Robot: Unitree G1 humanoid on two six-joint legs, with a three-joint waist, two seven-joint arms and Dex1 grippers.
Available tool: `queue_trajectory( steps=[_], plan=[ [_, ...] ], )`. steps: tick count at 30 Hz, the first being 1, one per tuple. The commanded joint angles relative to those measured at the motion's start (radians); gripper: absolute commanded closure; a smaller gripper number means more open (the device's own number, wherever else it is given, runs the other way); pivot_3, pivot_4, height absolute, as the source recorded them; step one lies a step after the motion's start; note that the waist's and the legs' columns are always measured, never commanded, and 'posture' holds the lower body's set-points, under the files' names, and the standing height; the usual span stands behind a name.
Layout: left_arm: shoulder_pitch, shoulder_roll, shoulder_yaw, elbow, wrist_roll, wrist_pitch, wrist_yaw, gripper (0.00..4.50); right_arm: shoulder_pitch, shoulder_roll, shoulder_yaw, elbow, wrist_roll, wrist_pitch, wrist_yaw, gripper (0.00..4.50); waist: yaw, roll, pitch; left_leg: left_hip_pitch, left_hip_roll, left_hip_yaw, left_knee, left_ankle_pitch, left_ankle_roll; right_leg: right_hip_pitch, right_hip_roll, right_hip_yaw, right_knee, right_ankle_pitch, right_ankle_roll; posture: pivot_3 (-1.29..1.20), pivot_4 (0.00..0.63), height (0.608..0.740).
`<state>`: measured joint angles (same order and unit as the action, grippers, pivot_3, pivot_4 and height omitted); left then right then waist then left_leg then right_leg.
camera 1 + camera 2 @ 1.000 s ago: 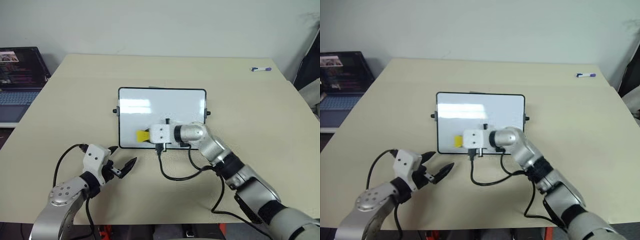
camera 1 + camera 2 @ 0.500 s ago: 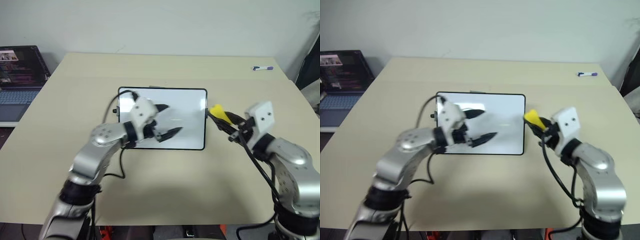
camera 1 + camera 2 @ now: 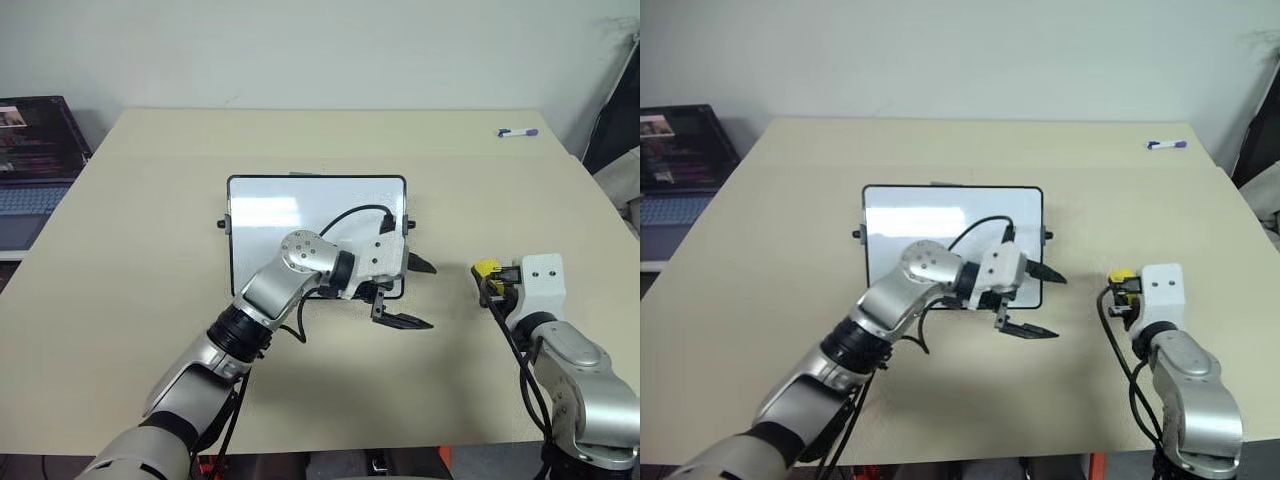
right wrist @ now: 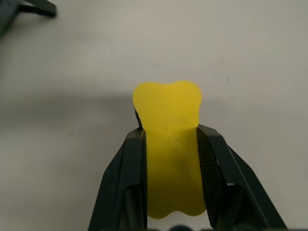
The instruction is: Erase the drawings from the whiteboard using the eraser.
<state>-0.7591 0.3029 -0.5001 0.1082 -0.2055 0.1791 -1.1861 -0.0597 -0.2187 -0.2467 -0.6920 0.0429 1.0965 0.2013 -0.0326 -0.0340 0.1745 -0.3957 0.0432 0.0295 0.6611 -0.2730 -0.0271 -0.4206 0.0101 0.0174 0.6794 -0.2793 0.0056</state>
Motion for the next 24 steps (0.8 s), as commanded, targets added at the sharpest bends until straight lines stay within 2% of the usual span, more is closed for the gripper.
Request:
queue_trajectory(
  steps=[1,4,8,14,16,19,22,24],
  plan=[
    [-0.013,-0.015,-0.012,0.005,0.04,-0.058,-0.013,0.0,-0.032,0.019,-0.019,0.032,0.016,-0.021,-0.027,3.43,0.0,0.0,0.0,0.0,0.0,0.0,0.0,0.0,0.0,0.0,0.0,0.0,0.0,0.0,0.0,0.0,0.15,0.74],
    [-0.006,-0.016,-0.019,0.024,0.077,-0.085,-0.005,0.0,-0.057,0.043,-0.034,0.09,0.029,-0.042,-0.047,3.43,0.001,0.0,0.0,-0.001,0.0,0.0,0.001,0.0,0.0,0.0,0.0,0.001,-0.001,0.0,0.0,0.0,0.15,0.74],
    [0.005,-0.029,-0.01,0.037,0.098,-0.088,0.009,0.0,-0.065,0.04,-0.031,0.148,0.037,-0.086,-0.054,2.17,0.003,0.0,0.0,-0.001,0.0,0.0,0.001,0.0,0.0,0.0,-0.001,0.0,-0.001,0.0,-0.001,0.0,0.15,0.74],
    [0.038,-0.041,0.032,0.02,0.115,-0.072,0.093,0.0,-0.082,0.037,-0.057,0.157,0.083,-0.157,-0.047,0.01,0.002,0.0,0.0,-0.001,0.0,0.0,0.001,0.0,0.0,0.0,-0.001,0.0,0.0,0.001,-0.001,0.0,0.15,0.74],
    [0.061,-0.042,0.071,-0.001,0.106,-0.045,0.15,0.0,-0.08,0.027,-0.06,0.118,0.106,-0.188,-0.026,0.01,0.001,0.0,0.0,-0.001,0.0,0.0,0.001,0.0,0.0,0.0,-0.001,0.0,0.0,0.001,-0.001,0.0,0.15,0.74],
    [0.147,-0.006,0.181,-0.105,0.068,0.057,0.25,0.0,-0.035,0.005,-0.032,-0.01,0.204,-0.227,0.081,0.01,-0.001,0.001,0.0,-0.001,0.002,0.0,0.001,0.0,0.0,-0.001,0.0,0.001,0.0,0.001,-0.002,0.0,0.15,0.74],
    [0.282,0.041,0.292,-0.278,0.031,0.186,0.341,0.0,0.044,-0.04,0.016,-0.085,0.27,-0.236,0.168,0.01,-0.003,0.001,-0.001,-0.001,0.004,-0.002,0.0,0.0,0.0,-0.001,0.0,0.0,0.001,0.002,-0.003,0.0,0.15,0.74],
    [0.432,0.083,0.421,-0.422,0.011,0.28,0.429,0.0,0.095,-0.061,0.097,-0.088,0.247,-0.295,0.183,0.01,-0.003,0.002,-0.001,-0.001,0.004,-0.002,0.0,0.0,0.0,-0.001,0.0,0.0,0.0,0.002,-0.004,0.0,0.15,0.74]
  ],
)
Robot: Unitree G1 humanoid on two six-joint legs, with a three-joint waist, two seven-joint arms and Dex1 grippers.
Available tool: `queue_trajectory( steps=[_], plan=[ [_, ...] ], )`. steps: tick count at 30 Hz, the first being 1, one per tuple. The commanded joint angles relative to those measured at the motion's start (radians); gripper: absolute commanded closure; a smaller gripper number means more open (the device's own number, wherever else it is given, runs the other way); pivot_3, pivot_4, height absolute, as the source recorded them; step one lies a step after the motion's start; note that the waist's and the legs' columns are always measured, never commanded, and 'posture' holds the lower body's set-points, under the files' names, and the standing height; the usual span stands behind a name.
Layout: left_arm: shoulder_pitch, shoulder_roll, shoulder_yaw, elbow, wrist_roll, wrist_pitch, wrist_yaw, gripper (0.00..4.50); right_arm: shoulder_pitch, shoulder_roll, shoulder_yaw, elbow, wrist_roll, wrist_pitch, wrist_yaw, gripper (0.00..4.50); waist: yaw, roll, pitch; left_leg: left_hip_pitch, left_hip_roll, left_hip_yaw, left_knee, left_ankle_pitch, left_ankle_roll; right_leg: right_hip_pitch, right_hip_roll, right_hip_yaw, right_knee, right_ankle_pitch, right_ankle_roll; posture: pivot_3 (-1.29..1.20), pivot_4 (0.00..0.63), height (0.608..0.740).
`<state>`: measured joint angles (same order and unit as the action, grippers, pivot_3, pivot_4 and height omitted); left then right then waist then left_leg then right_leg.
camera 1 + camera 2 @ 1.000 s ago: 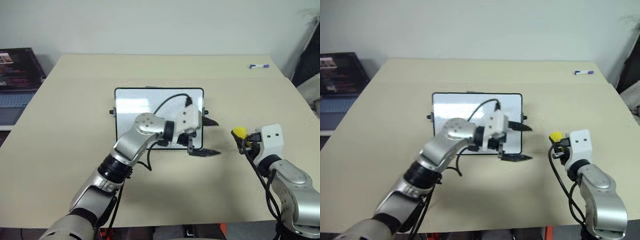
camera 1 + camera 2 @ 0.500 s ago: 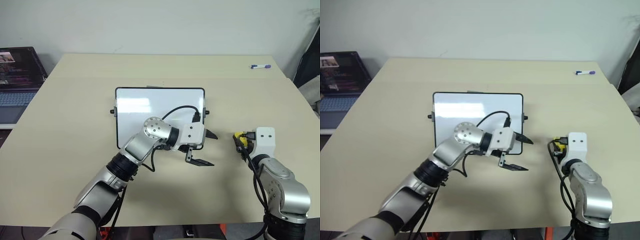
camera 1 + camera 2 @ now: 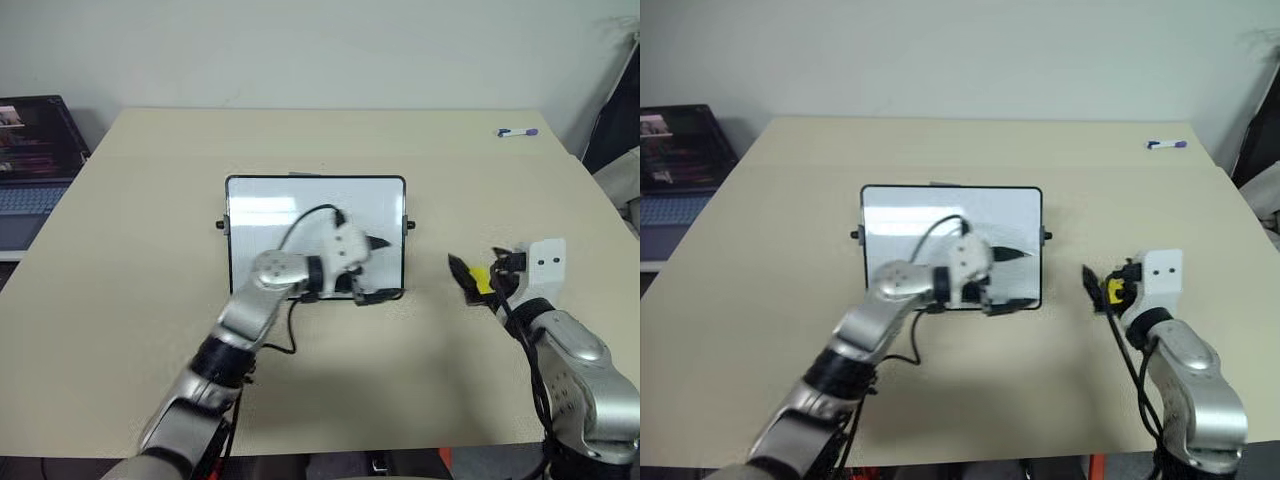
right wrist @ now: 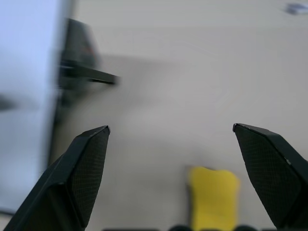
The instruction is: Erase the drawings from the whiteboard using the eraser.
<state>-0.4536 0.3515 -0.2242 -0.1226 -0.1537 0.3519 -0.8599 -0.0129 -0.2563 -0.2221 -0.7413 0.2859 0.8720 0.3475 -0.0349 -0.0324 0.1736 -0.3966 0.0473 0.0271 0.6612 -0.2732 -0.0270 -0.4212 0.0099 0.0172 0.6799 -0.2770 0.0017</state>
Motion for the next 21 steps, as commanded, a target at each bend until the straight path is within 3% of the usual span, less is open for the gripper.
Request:
queue_trajectory(
  steps=[1,4,9,12,21],
  plan=[
    [0.197,0.046,0.202,-0.257,-0.045,0.142,0.144,0.0,0.068,-0.035,0.11,-0.025,-0.02,-0.123,0.041,0.01,-0.002,0.0,0.0,0.0,0.0,0.0,0.0,0.0,0.0,0.0,-0.002,0.0,0.0,0.0,0.0,0.0,0.15,0.74],
    [0.476,-0.058,0.447,-0.511,-0.099,0.248,0.344,0.0,0.159,-0.019,0.18,0.092,-0.168,-0.468,-0.01,0.01,-0.005,-0.001,0.0,0.002,0.0,0.001,0.001,0.0,0.0,0.0,-0.004,0.001,0.0,-0.002,0.003,0.0,0.15,0.74],
    [0.71,-0.162,0.489,-0.601,-0.009,0.191,0.53,0.0,0.282,-0.014,0.111,0.206,-0.108,-0.693,0.058,0.01,0.033,-0.004,-0.001,0.005,-0.006,0.0,0.002,0.0,-0.001,0.005,-0.011,-0.001,0.0,-0.002,0.005,0.0,0.15,0.74],
    [0.746,-0.205,0.481,-0.566,0.04,0.148,0.617,0.0,0.299,0.002,0.083,0.238,-0.087,-0.732,0.042,0.01,0.033,-0.006,-0.001,0.016,-0.006,0.001,0.002,-0.001,0.0,0.017,-0.011,0.0,-0.004,-0.003,0.005,0.0,0.15,0.74],
    [0.703,-0.196,0.441,-0.466,0.089,0.086,0.687,0.0,0.362,-0.002,0.063,0.146,-0.046,-0.666,0.018,0.01,0.032,-0.005,-0.002,0.017,-0.005,0.002,0.001,0.001,0.002,0.015,-0.01,0.0,-0.001,-0.002,0.003,0.0,0.15,0.74]
  ],
)
